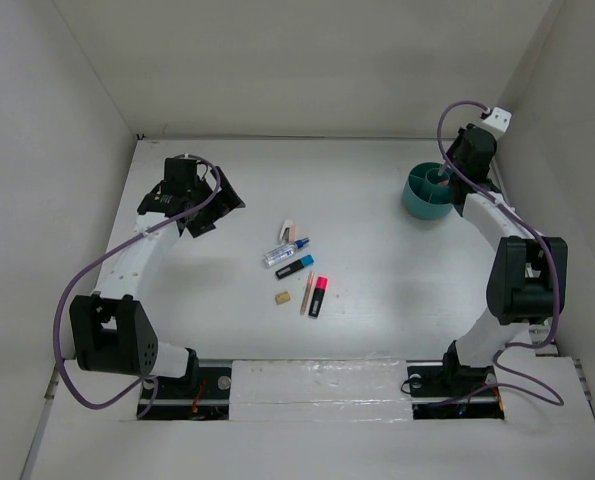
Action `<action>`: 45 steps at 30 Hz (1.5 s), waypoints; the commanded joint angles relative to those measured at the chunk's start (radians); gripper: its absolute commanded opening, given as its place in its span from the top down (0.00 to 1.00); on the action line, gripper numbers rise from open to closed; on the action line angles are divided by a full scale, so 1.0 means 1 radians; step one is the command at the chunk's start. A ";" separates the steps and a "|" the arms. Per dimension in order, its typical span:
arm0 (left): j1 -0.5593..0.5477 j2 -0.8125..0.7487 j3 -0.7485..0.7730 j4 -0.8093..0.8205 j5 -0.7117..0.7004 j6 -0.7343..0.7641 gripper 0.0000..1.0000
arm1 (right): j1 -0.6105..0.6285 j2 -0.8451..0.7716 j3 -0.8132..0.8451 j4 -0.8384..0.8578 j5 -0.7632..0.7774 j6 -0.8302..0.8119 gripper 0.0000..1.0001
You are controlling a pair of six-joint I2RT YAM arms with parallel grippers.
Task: Sort the stationery into containers
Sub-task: Place the stationery into the container
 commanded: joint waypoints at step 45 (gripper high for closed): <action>0.000 -0.004 -0.033 0.046 0.055 0.013 0.00 | 0.035 -0.076 -0.020 -0.008 -0.043 0.003 0.38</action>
